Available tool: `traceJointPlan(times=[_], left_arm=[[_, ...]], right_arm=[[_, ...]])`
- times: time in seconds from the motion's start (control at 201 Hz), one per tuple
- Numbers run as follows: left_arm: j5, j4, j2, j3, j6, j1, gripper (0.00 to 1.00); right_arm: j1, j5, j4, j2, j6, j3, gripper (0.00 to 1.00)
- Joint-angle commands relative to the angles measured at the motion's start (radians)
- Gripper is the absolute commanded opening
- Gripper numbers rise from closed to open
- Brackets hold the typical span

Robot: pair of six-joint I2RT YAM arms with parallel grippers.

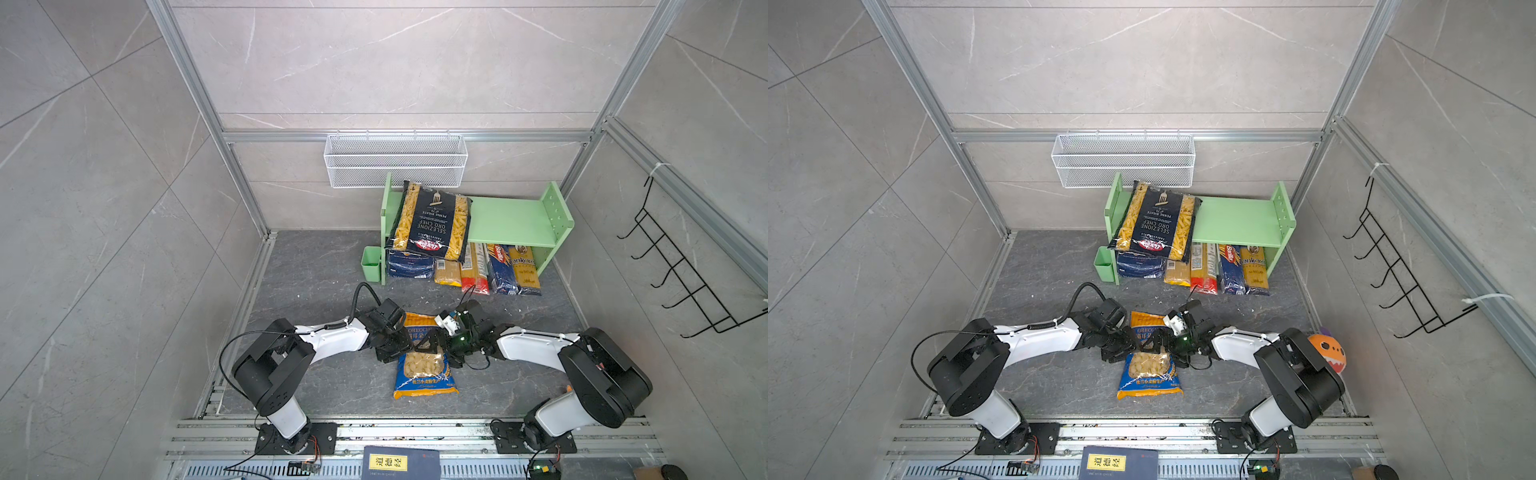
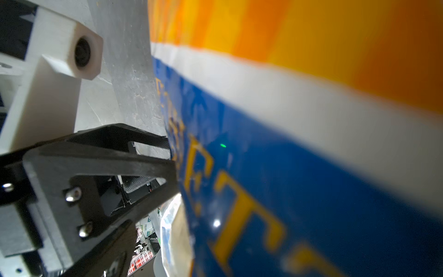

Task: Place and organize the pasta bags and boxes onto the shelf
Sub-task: 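Grasp the orecchiette bag with both grippers from opposite sides, then hold the orecchiette bag with the right gripper while the left gripper releases and withdraws, then lift the orecchiette bag with the right gripper onto the shelf top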

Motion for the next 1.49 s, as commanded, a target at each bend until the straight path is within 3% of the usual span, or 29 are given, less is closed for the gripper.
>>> traceJointPlan(times=[0.0,0.129,0.294,0.453,0.657,0.986,1.22,1.489], left_arm=[[0.066,0.022,0.028,0.043,0.038,-0.024,0.58],[0.061,0.002,0.019,0.051,0.046,-0.019,0.63],[0.060,-0.019,-0.013,0.037,0.057,0.000,0.66],[0.050,-0.070,-0.069,0.021,0.084,0.037,0.72],[0.025,-0.173,-0.202,-0.005,0.132,0.127,0.82],[0.012,-0.335,-0.378,0.005,0.223,0.309,0.85],[0.039,-0.365,-0.382,0.035,0.273,0.404,0.86],[0.068,-0.374,-0.322,0.097,0.315,0.442,0.86]], right_arm=[[0.035,0.096,0.045,0.084,0.001,-0.027,0.96],[0.035,0.078,0.060,0.073,-0.005,-0.032,0.86],[0.035,0.078,0.067,0.046,-0.005,-0.038,0.51],[0.035,0.065,0.069,0.017,-0.002,-0.030,0.41],[0.036,0.051,0.009,-0.046,-0.017,0.001,0.33],[0.035,0.007,-0.138,-0.202,-0.029,0.048,0.27],[0.035,-0.026,-0.237,-0.380,-0.005,0.072,0.23],[0.035,-0.033,-0.361,-0.580,0.042,0.130,0.22]])
